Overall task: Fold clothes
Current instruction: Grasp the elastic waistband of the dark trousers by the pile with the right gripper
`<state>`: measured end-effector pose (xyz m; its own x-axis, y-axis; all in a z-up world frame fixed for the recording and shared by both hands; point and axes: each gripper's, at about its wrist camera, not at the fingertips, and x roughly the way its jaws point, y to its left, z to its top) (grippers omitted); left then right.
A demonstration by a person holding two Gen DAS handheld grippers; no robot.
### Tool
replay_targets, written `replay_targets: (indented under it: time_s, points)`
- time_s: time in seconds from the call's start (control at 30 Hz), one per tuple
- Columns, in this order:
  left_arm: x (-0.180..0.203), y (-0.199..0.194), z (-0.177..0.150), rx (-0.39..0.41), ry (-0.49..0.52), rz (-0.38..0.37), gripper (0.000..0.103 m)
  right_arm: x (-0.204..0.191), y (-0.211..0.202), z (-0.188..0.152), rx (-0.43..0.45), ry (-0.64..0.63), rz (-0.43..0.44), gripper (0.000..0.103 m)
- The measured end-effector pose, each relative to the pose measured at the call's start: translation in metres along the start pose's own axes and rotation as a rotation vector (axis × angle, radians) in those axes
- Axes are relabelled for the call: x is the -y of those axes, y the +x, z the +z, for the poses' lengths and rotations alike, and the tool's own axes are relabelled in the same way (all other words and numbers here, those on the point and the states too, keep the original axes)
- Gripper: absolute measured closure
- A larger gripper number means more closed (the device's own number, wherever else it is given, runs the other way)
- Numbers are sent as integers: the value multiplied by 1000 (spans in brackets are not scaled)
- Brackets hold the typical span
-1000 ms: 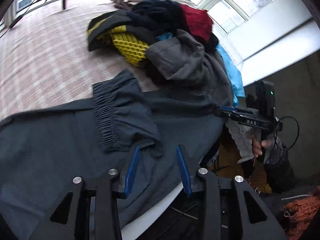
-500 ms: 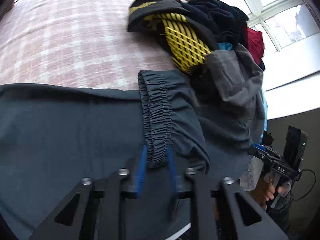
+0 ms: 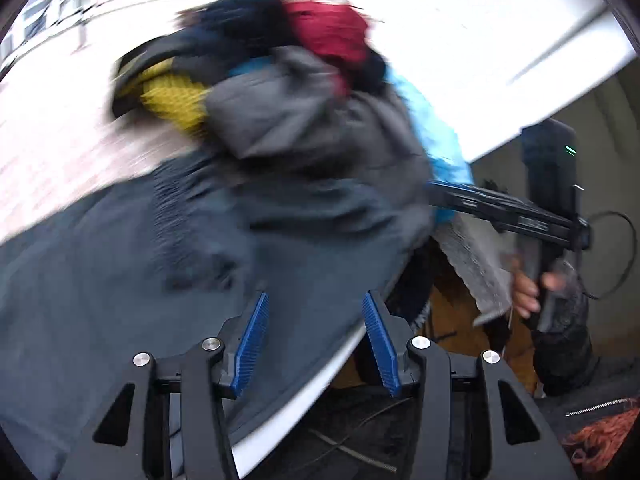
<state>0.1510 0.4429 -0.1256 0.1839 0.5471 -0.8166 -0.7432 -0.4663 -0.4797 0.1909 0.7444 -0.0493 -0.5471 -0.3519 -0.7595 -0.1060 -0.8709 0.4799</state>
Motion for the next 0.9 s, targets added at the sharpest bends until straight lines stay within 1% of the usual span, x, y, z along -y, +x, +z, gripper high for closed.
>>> replay_targets:
  time_s: [0.1,0.17,0.23,0.33,0.37,0.4,0.43,0.5,0.57,0.6,0.63,0.7,0.73,0.77,0.8,0.83,0.87,0.9]
  points:
    - [-52,-27,-20,51,-174,39,56,-45,38,9,-49,-104,50,53]
    - [-80,-38,-35,103,-277,58,56,-77,68,11,-91,-214,19,53]
    - [-107,-55,-51,138,-348,80,56,-105,95,8,-129,-299,3,53]
    - [-144,-84,-73,176,-429,115,56,-141,132,5,-143,-448,-96,53]
    - [-150,-85,-78,180,-444,120,56,-153,144,4,-147,-498,-129,53]
    - [-156,-86,-85,183,-458,121,56,-161,156,3,-157,-546,-190,53]
    - [-161,-87,-91,186,-473,122,56,-169,169,3,-170,-589,-240,53]
    - [-173,-89,-104,191,-499,119,56,-174,190,-3,-226,-645,-291,53]
    - [-182,-86,-112,195,-524,106,56,-172,197,-8,-260,-664,-331,49]
    - [-185,-84,-114,196,-533,99,56,-172,194,-10,-235,-668,-327,43]
    - [-189,-85,-116,196,-538,93,56,-169,194,-11,-248,-665,-314,43]
    - [-195,-84,-119,194,-545,81,56,-158,190,-8,-254,-598,-254,44]
    - [-197,-83,-119,192,-542,78,56,-154,186,-5,-239,-566,-231,56]
    - [-198,-82,-117,188,-536,77,56,-148,182,-1,-230,-535,-226,64]
    - [-198,-82,-115,184,-526,76,56,-143,177,2,-234,-490,-193,74]
    - [-198,-82,-113,179,-515,77,56,-136,169,5,-228,-427,-141,84]
    - [-199,-84,-111,176,-502,80,56,-131,159,8,-210,-368,-97,90]
    - [-198,-84,-108,173,-488,82,56,-126,147,8,-190,-319,-63,91]
